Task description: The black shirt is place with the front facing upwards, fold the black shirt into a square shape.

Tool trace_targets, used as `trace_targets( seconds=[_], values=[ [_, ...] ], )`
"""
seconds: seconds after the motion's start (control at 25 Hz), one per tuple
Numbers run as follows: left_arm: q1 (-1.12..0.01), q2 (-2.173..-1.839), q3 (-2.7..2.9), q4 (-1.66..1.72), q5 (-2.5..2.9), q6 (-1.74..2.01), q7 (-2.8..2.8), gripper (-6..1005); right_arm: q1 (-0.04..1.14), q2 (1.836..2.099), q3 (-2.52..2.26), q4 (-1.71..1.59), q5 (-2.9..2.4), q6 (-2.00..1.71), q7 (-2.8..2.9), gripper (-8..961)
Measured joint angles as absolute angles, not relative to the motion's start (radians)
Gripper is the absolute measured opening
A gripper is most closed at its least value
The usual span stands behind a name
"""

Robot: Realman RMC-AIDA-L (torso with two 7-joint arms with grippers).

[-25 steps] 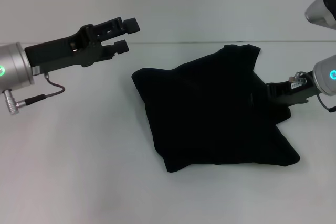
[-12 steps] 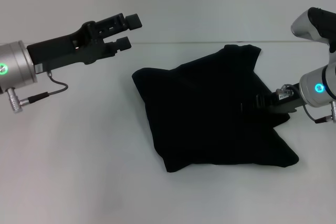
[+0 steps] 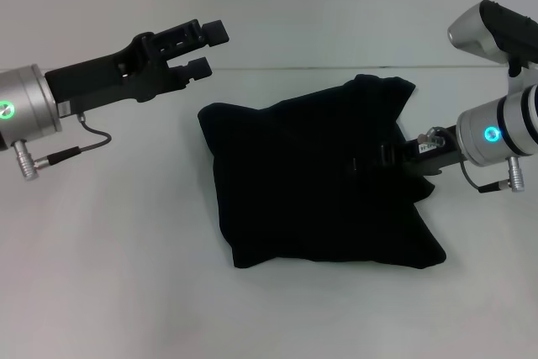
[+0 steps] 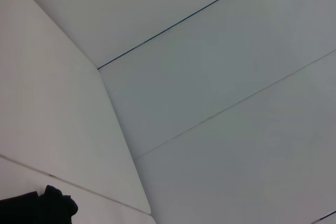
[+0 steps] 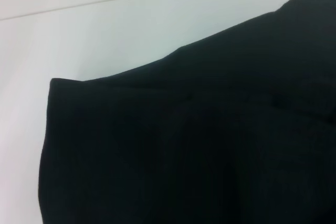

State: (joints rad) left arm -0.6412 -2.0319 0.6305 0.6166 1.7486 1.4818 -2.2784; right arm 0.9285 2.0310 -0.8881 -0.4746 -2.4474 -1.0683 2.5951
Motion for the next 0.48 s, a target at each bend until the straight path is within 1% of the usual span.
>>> trace_targets(
  seconds=[0.16, 0.48],
  values=[
    [-0.64, -2.033, 0.63, 0.617, 1.749, 1.479, -2.278, 901, 0.929, 2.032, -0.885, -0.475, -2.429, -1.07, 2.587, 699],
    [-0.633, -2.033, 0.63, 0.617, 1.735, 1.47, -2.278, 901, 0.921, 2.013, -0.891, -0.494, -2.448, -1.156, 2.596, 699]
  ],
)
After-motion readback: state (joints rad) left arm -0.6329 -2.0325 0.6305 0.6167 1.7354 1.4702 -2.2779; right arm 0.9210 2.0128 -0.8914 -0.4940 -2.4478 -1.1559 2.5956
